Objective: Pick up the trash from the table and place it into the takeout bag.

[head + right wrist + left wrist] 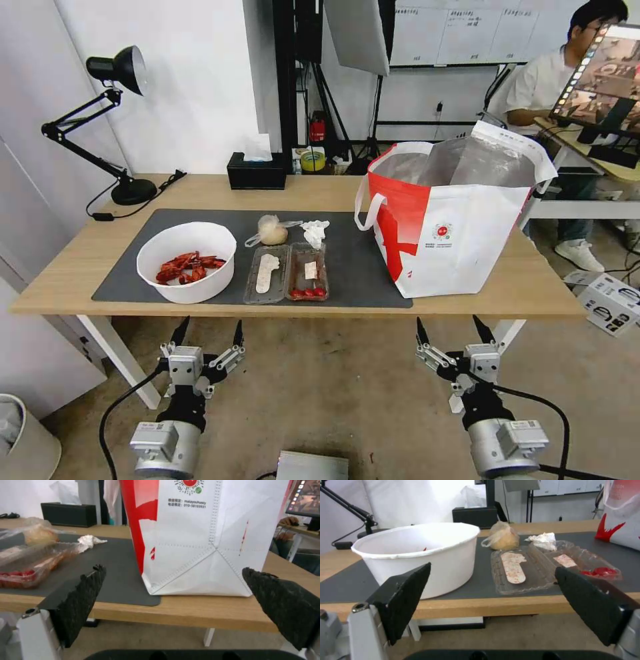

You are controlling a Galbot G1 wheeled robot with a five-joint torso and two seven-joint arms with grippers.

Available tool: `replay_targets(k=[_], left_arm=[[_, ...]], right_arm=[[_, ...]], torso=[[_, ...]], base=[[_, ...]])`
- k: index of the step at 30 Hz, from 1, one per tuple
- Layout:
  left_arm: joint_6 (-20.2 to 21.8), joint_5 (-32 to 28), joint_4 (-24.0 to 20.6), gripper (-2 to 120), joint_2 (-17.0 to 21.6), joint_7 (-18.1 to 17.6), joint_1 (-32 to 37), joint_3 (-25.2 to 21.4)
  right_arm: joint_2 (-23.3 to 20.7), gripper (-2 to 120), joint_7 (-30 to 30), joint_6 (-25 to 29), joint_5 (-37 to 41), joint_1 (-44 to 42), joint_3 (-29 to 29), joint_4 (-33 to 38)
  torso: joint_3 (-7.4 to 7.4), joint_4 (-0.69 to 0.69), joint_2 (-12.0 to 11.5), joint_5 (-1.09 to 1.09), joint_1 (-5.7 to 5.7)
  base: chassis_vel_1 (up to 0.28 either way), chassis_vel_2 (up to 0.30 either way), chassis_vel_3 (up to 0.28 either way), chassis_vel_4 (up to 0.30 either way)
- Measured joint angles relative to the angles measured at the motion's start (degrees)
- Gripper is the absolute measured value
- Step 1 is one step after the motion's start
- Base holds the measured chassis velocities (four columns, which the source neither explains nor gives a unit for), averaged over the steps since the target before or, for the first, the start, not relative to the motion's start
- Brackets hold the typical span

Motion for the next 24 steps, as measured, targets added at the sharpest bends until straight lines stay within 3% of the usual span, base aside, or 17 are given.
replay_targets(k=[19, 24], left_arm=[[0.1, -0.1, 0.0, 100, 0.0, 0.0, -0.1, 0.0], [4.2, -3.8, -0.2, 100, -1.3, -0.6, -2.0, -1.8]], right_arm=[[0.0, 100, 0.0, 0.0, 0.0, 0.0, 0.0, 0.0], [-0.3, 100, 0.2, -2.1, 1.3, 0.8, 0.5, 0.3]], torso=[[0.0, 0.0, 0.0, 0.0, 0.0], [0.0, -0.01, 0.0, 0.01, -0.01]], base=[[0.0, 0.0, 0.0, 0.0], [0.0, 0.0, 0.0, 0.0]])
